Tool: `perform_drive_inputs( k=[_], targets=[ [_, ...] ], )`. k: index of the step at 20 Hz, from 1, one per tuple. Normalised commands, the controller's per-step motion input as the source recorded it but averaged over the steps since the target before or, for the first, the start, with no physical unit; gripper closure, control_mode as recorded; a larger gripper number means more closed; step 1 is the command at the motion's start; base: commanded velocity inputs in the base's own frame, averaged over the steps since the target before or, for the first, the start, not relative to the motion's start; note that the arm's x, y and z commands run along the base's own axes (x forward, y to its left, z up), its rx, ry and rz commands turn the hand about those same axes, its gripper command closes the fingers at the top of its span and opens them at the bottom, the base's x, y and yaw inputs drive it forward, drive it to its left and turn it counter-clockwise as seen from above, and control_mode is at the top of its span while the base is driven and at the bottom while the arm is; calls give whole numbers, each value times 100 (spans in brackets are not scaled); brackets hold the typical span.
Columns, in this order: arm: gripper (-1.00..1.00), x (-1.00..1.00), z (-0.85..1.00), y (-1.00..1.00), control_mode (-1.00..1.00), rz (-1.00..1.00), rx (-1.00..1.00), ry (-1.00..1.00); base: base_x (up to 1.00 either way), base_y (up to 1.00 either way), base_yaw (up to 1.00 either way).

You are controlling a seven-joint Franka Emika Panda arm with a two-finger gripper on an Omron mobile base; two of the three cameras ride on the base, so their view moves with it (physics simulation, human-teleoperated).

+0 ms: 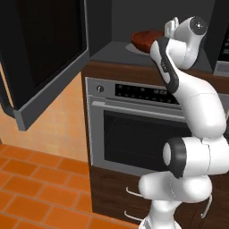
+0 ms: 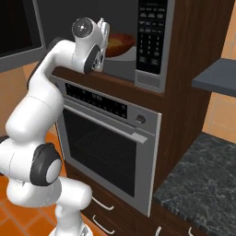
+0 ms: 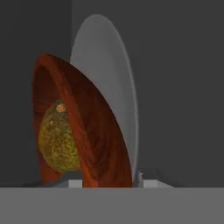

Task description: Pick the avocado from the sink and place it in the bowl. Then pick the bowl and place it in the microwave. Then close the microwave door and press the start button.

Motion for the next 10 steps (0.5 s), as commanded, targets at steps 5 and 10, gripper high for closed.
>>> perform_drive_inputs(
  k=[5, 10],
  targets=[
    [-100, 0, -11, 18, -100, 1, 0, -31, 0, 0, 0],
    [-100, -3, 0, 8, -100, 0, 0, -37, 0, 0, 0]
  ],
)
